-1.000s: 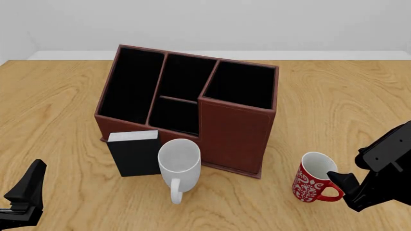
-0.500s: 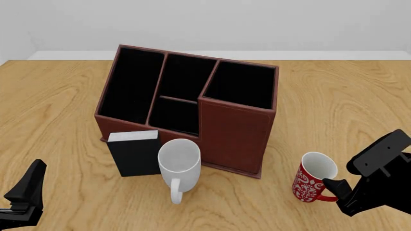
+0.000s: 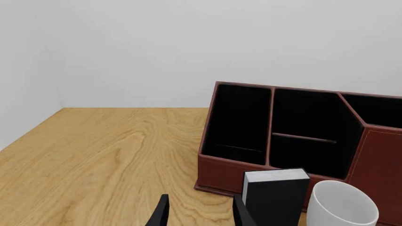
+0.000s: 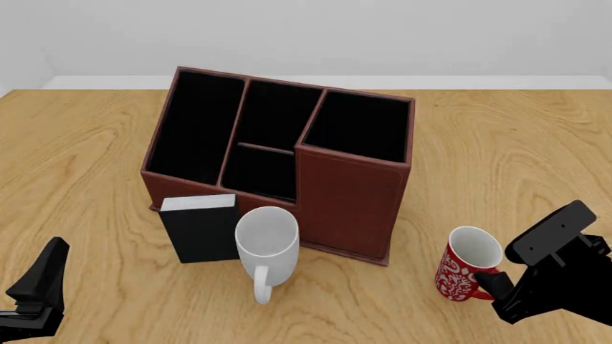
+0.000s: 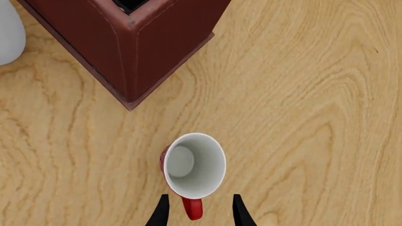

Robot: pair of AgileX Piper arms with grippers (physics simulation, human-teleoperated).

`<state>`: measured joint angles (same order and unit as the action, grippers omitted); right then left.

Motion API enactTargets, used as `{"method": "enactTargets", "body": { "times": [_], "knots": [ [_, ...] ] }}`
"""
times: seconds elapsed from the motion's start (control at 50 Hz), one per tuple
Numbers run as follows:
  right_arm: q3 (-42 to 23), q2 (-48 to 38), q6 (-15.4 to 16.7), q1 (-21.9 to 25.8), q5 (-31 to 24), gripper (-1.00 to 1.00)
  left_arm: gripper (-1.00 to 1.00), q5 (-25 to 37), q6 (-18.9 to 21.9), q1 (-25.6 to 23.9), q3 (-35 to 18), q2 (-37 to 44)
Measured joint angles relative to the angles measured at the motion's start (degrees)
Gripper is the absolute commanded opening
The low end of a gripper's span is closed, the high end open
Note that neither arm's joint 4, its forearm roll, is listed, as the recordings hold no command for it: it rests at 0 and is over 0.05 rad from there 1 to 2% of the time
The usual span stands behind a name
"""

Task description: Pick up the red mug and place it to the right of the caddy.

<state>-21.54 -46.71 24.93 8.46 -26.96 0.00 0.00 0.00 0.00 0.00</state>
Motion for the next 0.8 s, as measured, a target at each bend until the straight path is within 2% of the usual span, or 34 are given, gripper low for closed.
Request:
{"method": "enactTargets", "body": {
  "times": [0.8],
  "knots": [
    [3.15, -4.83, -0.35, -0.40, 4.84, 1.00, 1.00, 0.00, 0.00, 0.00, 0.00, 0.00]
  ]
}}
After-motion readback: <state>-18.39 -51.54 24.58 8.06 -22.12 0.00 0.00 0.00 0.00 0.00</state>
